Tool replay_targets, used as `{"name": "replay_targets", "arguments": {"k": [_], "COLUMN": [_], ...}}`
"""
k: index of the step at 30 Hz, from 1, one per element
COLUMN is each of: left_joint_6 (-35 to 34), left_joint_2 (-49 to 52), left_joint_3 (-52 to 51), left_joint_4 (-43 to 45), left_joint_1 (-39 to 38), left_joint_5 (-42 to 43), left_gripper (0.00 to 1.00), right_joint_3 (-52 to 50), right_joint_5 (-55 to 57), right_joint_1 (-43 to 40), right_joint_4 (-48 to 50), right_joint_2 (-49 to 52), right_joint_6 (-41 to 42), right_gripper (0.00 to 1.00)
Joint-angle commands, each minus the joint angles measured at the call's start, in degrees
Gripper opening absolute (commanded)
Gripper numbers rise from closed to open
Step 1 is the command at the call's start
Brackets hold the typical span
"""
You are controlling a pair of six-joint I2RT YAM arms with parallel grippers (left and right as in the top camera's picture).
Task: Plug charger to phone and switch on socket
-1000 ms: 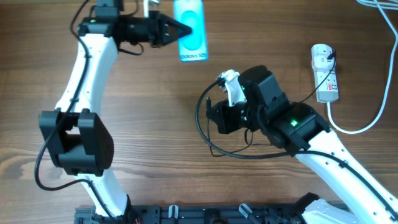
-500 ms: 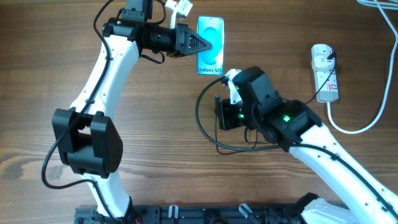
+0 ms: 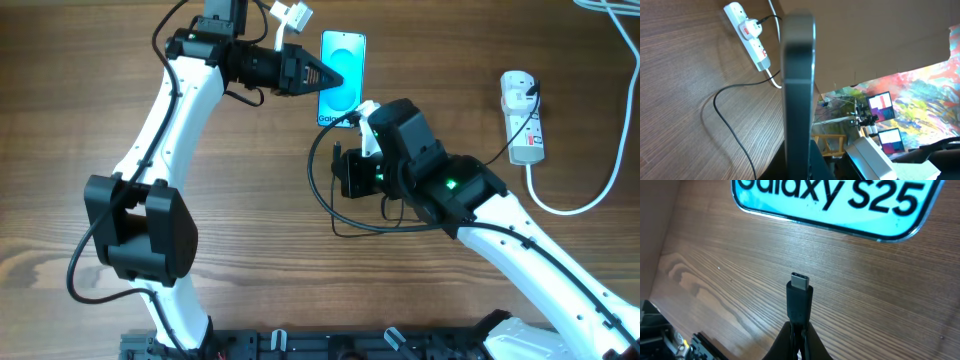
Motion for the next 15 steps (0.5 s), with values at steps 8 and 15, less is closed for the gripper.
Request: {"name": "replay_targets", "arguments": {"k": [8,15], "left_joint_6": [5.42,5.44], "left_joint_2": [-1.03,-1.03], "left_joint_3": [0.39,0.39], "left_joint_4": [-3.61,-3.61], "left_joint_1": [-1.9,-2.14], "left_joint_5": [2.58,2.58], "left_gripper": [0.04,0.04], "right_joint_3": [0.66,0.66], "right_joint_5": [3.15,4.48], "right_joint_1": [-0.15,-0.15], "right_joint_4": [0.83,0.83], "right_joint_2": [0.13,0.13], "right_joint_6": [1.44,1.44], "right_gripper": [0.04,0.04]}}
